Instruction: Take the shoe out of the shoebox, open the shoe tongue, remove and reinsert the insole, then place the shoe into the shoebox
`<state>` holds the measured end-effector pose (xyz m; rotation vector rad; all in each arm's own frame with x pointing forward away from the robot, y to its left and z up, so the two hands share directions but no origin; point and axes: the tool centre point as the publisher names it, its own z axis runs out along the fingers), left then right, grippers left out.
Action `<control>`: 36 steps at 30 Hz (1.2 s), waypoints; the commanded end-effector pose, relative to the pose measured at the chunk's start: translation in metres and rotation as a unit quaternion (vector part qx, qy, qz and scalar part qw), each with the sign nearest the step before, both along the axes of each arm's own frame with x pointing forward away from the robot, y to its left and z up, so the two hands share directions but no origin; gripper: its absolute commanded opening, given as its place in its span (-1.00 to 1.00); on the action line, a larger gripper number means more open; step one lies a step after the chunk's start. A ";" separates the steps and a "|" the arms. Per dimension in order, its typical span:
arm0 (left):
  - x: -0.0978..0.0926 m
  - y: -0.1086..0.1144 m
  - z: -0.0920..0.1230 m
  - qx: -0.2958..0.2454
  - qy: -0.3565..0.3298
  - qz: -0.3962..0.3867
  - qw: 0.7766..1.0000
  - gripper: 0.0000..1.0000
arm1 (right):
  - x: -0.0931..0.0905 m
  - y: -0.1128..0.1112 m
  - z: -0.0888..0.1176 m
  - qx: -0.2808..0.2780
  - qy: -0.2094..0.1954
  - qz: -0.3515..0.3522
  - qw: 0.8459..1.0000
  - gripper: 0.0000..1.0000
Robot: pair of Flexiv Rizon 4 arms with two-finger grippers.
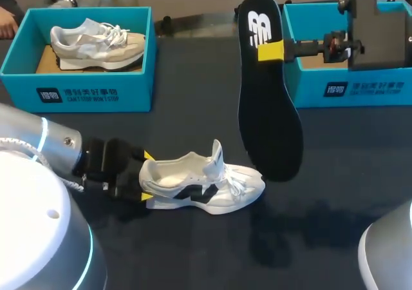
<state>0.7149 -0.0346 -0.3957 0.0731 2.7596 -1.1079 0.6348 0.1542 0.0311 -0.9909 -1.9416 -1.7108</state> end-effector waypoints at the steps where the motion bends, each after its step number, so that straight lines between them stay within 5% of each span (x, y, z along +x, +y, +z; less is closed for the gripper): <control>1: 0.004 -0.007 0.007 0.070 0.007 0.015 0.997 1.00 | 0.001 0.003 -0.001 -0.001 0.001 -0.001 1.000 -1.00; 15: 0.005 -0.011 0.018 0.177 0.037 -0.002 0.984 1.00 | 0.001 0.003 -0.001 -0.001 0.001 -0.001 1.000 -1.00; 36: -0.004 -0.011 0.063 0.208 0.056 0.030 0.976 1.00 | 0.001 0.003 -0.001 -0.001 0.001 -0.001 1.000 -1.00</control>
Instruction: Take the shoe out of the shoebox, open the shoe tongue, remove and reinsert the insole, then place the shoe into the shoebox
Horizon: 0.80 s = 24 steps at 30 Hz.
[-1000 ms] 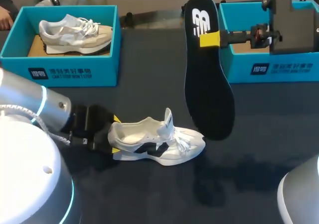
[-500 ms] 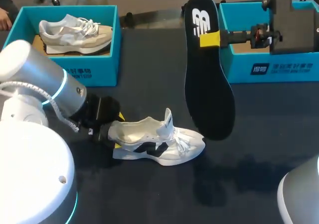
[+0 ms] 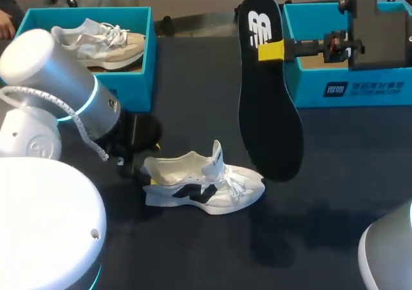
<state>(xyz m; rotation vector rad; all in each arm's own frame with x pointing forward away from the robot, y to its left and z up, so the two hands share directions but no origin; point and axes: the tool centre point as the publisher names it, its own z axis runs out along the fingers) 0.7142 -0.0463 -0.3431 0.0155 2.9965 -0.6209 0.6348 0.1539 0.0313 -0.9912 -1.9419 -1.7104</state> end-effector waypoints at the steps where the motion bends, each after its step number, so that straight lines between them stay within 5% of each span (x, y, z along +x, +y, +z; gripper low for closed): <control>1: -0.004 0.001 0.012 0.036 0.003 0.013 0.999 1.00 | 0.001 0.003 -0.001 0.000 0.001 -0.001 1.000 -1.00; 17: -0.004 0.001 0.013 0.033 0.007 0.013 0.999 1.00 | 0.001 0.003 -0.001 0.000 0.001 -0.001 1.000 -1.00; 24: -0.003 0.001 0.011 0.093 0.030 -0.017 0.995 1.00 | 0.001 0.003 -0.001 0.000 0.001 -0.001 1.000 -1.00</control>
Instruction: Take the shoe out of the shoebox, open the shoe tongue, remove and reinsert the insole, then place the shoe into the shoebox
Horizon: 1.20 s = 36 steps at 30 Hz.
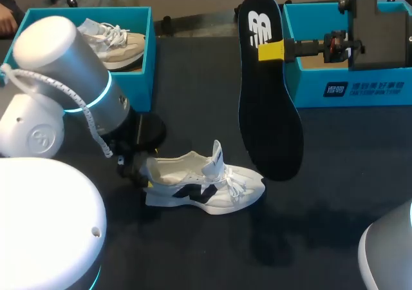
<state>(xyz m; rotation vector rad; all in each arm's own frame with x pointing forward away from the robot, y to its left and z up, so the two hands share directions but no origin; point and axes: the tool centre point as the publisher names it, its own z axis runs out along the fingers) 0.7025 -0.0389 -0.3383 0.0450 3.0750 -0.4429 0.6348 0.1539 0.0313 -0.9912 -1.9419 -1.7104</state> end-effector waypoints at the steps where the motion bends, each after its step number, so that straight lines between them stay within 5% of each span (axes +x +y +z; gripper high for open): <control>1: 0.010 -0.007 0.006 0.033 0.014 0.000 0.999 1.00 | 0.001 0.003 -0.001 0.000 0.001 -0.001 1.000 -1.00; 36: 0.011 -0.016 0.013 0.059 -0.043 0.015 0.997 1.00 | 0.001 0.003 -0.001 0.000 0.001 -0.001 1.000 -1.00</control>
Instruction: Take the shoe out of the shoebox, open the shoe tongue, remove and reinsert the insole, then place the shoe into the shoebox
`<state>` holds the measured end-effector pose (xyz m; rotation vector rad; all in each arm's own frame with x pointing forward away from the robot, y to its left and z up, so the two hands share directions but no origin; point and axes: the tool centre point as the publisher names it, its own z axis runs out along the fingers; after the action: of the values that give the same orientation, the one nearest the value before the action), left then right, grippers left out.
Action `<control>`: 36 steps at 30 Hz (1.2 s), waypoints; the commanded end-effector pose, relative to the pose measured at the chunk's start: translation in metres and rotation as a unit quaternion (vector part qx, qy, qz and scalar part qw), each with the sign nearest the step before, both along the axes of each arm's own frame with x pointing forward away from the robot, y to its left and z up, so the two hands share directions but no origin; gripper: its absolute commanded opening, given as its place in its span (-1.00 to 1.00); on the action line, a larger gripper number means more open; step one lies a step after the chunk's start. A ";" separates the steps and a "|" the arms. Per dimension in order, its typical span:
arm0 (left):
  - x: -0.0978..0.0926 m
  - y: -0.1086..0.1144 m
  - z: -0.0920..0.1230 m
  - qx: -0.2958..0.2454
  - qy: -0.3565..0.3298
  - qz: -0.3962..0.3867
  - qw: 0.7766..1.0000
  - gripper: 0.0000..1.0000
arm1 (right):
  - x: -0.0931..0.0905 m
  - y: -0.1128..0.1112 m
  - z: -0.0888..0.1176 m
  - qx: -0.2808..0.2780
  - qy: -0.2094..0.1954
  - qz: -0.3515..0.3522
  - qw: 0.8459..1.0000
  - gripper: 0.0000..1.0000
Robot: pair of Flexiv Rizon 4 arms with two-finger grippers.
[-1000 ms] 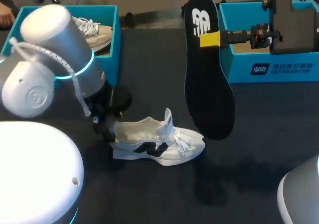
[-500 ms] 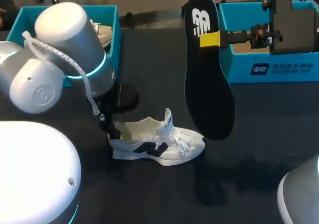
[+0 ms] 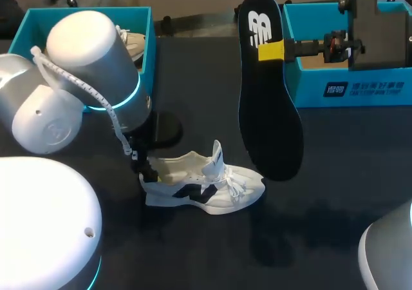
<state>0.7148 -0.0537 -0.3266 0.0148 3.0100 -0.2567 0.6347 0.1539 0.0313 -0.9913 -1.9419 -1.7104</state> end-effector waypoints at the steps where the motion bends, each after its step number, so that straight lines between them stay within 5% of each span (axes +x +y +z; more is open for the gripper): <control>1: -0.001 -0.003 0.000 0.002 -0.001 -0.001 1.000 1.00 | 0.001 0.003 -0.001 0.000 0.001 -0.001 1.000 -1.00; 18: 0.030 -0.053 -0.001 -0.044 0.005 -0.018 0.999 1.00 | 0.001 0.003 -0.001 0.000 0.001 -0.001 1.000 -1.00; 36: 0.048 -0.081 -0.051 -0.025 0.007 -0.008 1.000 0.88 | 0.001 0.003 -0.001 0.000 0.001 -0.001 1.000 -1.00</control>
<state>0.7567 -0.1267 -0.3640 0.0331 3.0074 -0.3429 0.6347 0.1538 0.0313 -0.9912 -1.9420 -1.7104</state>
